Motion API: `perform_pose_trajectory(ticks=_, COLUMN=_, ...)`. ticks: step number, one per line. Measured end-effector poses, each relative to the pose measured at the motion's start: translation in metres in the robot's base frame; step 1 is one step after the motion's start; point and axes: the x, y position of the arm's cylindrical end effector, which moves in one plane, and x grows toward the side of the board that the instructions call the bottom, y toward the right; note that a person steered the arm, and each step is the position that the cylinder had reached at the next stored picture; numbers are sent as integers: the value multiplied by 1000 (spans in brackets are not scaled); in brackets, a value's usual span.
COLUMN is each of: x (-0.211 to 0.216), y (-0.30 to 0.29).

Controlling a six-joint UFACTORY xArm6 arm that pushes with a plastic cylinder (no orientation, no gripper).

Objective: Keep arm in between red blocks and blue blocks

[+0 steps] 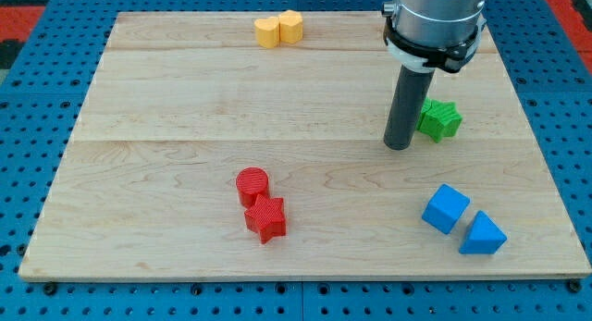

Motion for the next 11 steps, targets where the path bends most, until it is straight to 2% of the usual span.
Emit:
perform_pose_trajectory(ticks=5, x=7, y=2)
perform_pose_trajectory(ticks=6, x=6, y=35)
perform_pose_trajectory(ticks=7, x=39, y=67)
perform_pose_trajectory(ticks=9, x=58, y=69)
perform_pose_trajectory(ticks=10, x=77, y=23)
perform_pose_trajectory(ticks=11, x=79, y=-15)
